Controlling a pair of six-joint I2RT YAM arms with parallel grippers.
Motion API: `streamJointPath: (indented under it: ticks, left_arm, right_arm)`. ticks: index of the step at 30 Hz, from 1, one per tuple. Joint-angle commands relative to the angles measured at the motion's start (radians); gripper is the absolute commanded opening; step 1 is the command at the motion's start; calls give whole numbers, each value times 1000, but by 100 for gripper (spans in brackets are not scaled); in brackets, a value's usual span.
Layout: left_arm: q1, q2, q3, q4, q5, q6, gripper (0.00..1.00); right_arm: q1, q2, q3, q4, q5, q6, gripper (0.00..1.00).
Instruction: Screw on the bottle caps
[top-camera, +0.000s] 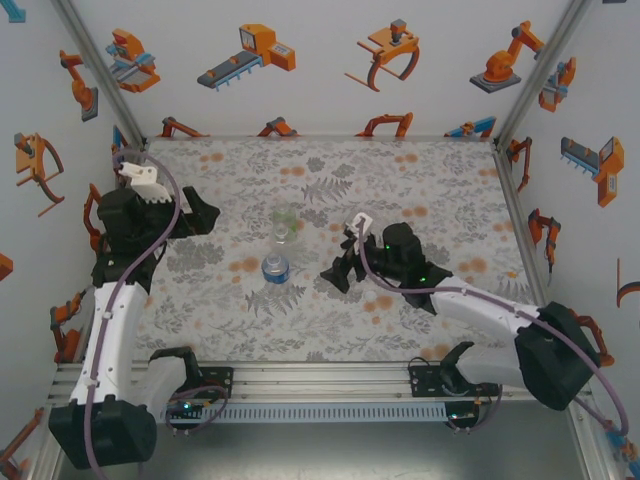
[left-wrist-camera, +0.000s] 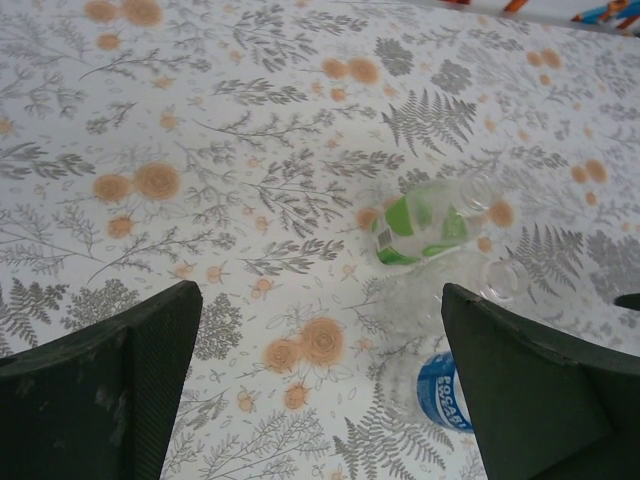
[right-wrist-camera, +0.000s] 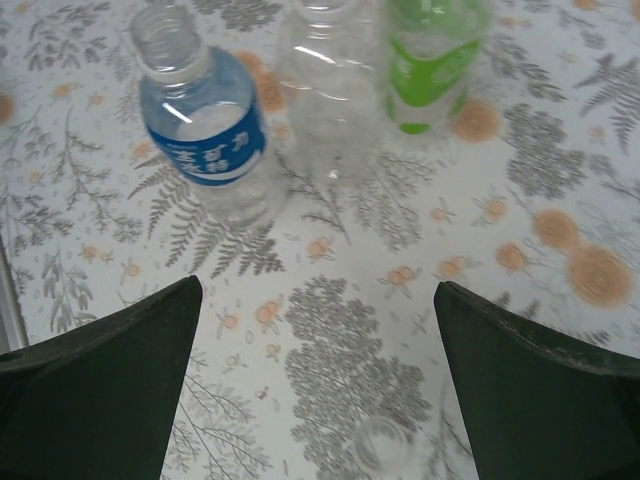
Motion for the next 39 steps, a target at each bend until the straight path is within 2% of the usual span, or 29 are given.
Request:
streamJointPath:
  ticks: [1,3,7,20,28,39]
  left_arm:
    - [0,-56,-44,-19,7,41,97]
    - [1,-77,-63,-19,-47,20,97]
    - [1,-106,-74,-23,-77,18,97]
    - [1,-71,-76,-11,-25,-31,97]
    - [1,-66,-73,-13,-12,-31,97]
    - [1,-50,-72,-10,-5,-28,97]
  right_arm:
    - [58,68,41,127,29,-12,87]
    - [99,115,56,162,48,-14,86]
    - [152,197,84,224,71,-13,86]
    - [263,388,189,297,127,1,86]
    - [287,424,208,318,217,2,86]
    - [287,476,264,317,218,19,84]
